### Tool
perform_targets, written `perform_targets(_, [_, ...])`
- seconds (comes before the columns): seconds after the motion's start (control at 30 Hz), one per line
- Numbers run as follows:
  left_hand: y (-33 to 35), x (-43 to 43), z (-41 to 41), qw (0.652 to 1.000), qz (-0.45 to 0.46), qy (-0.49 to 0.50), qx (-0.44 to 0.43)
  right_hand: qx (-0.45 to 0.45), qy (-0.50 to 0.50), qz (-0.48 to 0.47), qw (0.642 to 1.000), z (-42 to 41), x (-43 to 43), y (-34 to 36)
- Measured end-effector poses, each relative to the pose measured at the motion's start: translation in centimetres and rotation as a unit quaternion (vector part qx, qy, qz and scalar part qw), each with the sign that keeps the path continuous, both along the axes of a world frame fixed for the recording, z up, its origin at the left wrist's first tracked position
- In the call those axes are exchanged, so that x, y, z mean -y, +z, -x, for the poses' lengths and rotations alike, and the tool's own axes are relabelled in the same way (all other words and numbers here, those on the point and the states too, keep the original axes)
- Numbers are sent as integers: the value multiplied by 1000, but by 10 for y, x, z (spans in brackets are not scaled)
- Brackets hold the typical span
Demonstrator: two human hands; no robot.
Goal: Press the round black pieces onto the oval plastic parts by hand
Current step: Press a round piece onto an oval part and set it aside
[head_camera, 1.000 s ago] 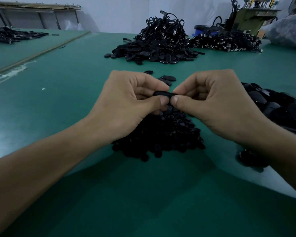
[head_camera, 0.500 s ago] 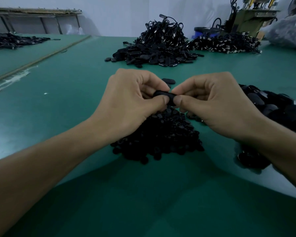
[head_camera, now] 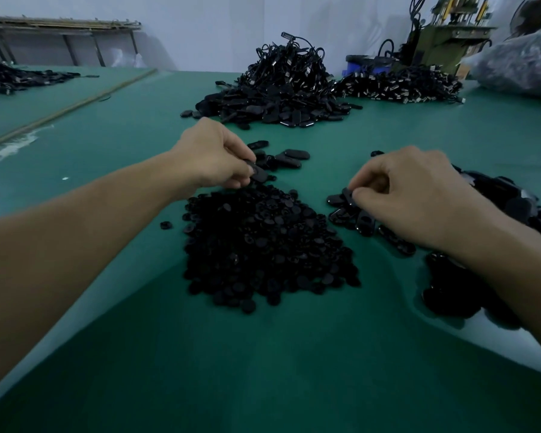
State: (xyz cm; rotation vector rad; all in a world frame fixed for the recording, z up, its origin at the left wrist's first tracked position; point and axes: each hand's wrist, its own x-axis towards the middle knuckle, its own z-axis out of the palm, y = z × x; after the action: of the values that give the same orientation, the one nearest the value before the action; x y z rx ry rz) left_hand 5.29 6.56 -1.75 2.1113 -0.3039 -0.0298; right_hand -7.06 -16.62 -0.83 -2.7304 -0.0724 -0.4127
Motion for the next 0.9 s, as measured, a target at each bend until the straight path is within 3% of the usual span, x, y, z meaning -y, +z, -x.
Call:
perform_targets(0.23, [-3, 11, -20, 991, -80, 53, 89, -79, -53, 124, 988, -4, -4, -3])
perform_targets(0.53, [-4, 15, -27, 991, -52, 99, 72, -40, -67, 81, 994, -1, -11, -8])
perform_targets(0.7, [-5, -7, -7, 986, -33, 123, 110, -22, -65, 47, 997, -7, -7, -11])
perform_targets(0.9, [-10, -15, 32, 990, 19, 73, 115, 51, -48, -1, 998, -6, -5, -9])
